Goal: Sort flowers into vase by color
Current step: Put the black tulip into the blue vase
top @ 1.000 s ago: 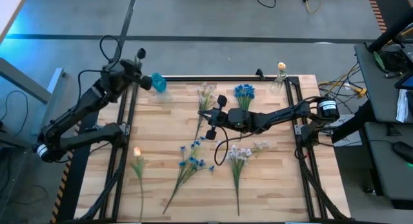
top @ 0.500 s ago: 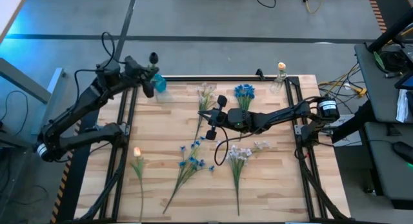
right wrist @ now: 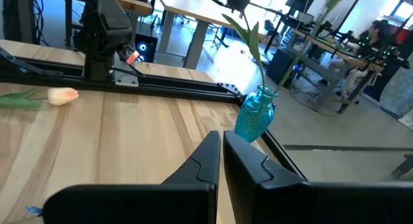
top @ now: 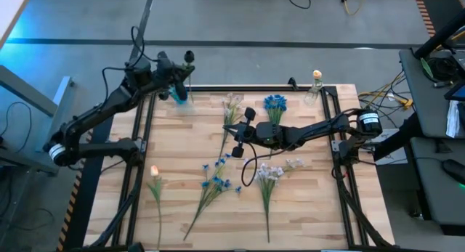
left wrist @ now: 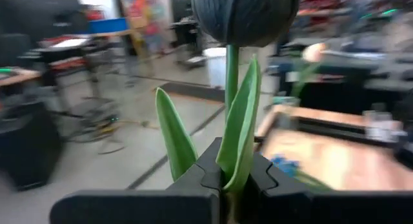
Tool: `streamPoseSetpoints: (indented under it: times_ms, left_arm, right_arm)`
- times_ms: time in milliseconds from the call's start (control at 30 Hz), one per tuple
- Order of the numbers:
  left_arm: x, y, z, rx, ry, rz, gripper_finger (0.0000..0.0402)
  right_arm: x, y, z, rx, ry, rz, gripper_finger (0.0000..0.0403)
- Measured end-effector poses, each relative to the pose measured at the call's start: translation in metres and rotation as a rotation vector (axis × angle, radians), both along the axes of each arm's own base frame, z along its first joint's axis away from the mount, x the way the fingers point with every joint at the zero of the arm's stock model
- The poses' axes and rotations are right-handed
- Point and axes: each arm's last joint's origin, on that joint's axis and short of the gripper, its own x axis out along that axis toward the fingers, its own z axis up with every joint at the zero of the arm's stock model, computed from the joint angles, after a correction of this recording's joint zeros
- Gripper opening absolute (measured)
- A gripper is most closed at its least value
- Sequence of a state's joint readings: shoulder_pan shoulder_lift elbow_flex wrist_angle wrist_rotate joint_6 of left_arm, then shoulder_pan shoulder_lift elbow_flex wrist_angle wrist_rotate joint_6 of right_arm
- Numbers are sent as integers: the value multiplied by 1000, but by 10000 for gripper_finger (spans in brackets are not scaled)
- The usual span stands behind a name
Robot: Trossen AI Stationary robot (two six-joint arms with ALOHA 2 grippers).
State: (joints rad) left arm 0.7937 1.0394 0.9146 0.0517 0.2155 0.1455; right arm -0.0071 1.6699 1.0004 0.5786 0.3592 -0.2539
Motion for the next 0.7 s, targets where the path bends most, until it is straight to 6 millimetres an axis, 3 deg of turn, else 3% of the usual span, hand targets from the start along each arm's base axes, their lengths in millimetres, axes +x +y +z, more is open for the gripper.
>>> streamPoseSetpoints:
  times_ms: [333,700]
  left_arm:
    - [-7,19,26,59,95,317,0]
    - [-18,33,3,46,108,388,0]
  right_arm:
    - [0,0,0,0,0,0,12]
    - [0,0,0,0,-1,0,12]
